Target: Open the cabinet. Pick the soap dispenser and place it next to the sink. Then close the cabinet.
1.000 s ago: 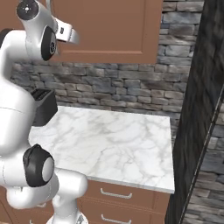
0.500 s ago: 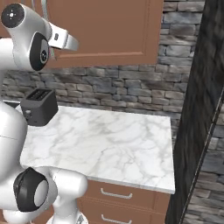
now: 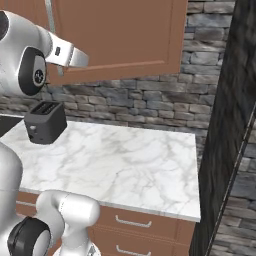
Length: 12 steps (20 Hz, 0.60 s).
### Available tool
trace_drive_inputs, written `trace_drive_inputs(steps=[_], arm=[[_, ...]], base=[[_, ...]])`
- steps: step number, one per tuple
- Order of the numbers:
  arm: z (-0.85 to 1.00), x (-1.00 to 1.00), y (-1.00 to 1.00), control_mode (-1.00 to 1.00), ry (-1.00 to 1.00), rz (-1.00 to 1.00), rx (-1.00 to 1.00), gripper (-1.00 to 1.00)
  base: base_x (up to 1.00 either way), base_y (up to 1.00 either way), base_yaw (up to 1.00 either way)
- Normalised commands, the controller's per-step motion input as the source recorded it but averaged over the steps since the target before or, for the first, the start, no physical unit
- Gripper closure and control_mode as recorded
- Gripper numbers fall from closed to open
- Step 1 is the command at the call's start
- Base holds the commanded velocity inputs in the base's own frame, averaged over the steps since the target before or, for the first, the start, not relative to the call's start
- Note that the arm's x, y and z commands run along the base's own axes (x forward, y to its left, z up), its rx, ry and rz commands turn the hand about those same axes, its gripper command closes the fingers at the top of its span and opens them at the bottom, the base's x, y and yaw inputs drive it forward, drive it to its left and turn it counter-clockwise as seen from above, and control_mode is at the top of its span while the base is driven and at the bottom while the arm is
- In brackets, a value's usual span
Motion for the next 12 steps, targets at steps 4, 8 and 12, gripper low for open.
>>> trace_drive_inputs(steps=[4,8,12], arm=[[-0.10,-0.36,-1.00,-1.00,-0.01,-0.08,0.00,1.00],[-0.30,-0.43,-1.00,-1.00,0.00,-0.07,0.00,1.00],[-0.45,-0.40,-1.00,-1.00,0.00,-0.07,0.00,1.00]], base=[[0.00,0.00,0.00],[0.00,0.00,0.00],[0.00,0.00,0.00]])
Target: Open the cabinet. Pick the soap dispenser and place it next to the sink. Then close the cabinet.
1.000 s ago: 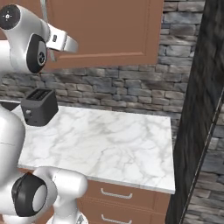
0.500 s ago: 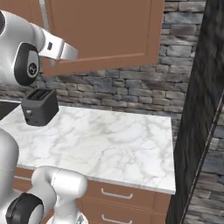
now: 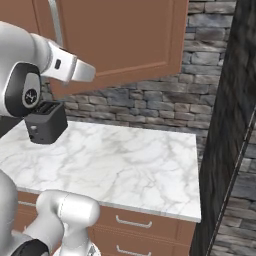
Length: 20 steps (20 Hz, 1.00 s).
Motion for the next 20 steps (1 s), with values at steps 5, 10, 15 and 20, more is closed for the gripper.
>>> trace_drive_inputs(steps=[5,10,15,20], arm=[[-0.57,-0.38,-1.00,-1.00,0.00,-0.06,0.00,1.00],[-0.07,-0.01,-0.26,-1.00,0.01,-0.05,0.00,-1.00],[0.00,-0.12,0.02,-1.00,0.00,0.04,0.00,-1.00],[0.02,-0.87,0.26,-1.00,-0.02,0.09,0.00,-1.00]], base=[[0.00,0.00,0.00],[0.00,0.00,0.00],[0.00,0.00,0.00],[0.00,0.00,0.00]])
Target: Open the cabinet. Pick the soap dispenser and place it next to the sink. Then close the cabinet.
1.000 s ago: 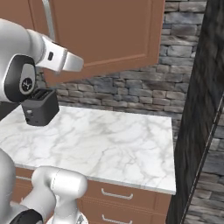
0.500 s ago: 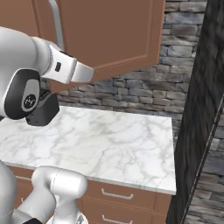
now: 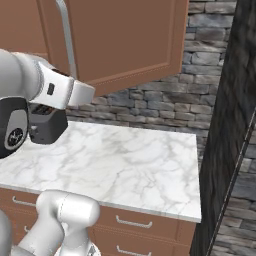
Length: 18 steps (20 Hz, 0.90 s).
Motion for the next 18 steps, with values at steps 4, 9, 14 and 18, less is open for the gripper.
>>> trace_drive_inputs(steps=[4,9,14,18], arm=[[0.11,-0.88,0.54,-1.00,-0.08,0.14,-0.02,-1.00],[0.03,-0.17,0.89,-1.00,-0.01,0.09,-0.13,-1.00],[-0.08,0.81,0.88,-1.00,0.08,-0.04,-0.28,-1.00],[-0.01,0.89,0.15,-1.00,0.08,-0.06,-0.30,-1.00]], base=[[0.00,0.00,0.00],[0.00,0.00,0.00],[0.00,0.00,0.00],[0.00,0.00,0.00]])
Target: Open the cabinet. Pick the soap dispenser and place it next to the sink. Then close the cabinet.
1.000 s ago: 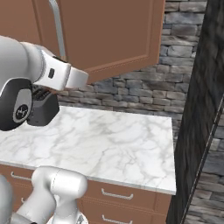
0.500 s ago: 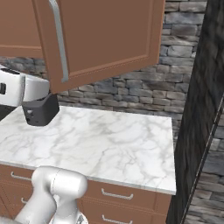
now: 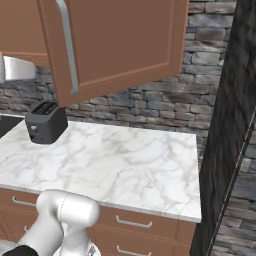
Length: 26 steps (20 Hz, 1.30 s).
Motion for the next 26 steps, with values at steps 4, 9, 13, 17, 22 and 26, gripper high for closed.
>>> trace_drive_inputs(steps=[4,9,13,17,22,26], arm=[[-0.02,0.38,0.00,-1.00,0.05,-0.02,-0.25,-1.00],[-0.15,0.00,0.00,-1.00,0.00,0.01,-0.17,-1.00],[-0.08,0.00,0.00,-1.00,0.01,0.04,-0.18,-1.00],[0.00,0.05,0.00,-1.00,0.10,0.00,-0.27,-1.00],[-0.18,0.31,-0.06,-1.00,0.19,0.00,-0.29,-1.00],[-0.07,0.20,-0.26,-1.00,0.21,-0.02,-0.24,-1.00]], base=[[0.00,0.00,0.00],[0.00,0.00,0.00],[0.00,0.00,0.00],[0.00,0.00,0.00],[0.00,0.00,0.00],[0.00,0.00,0.00]])
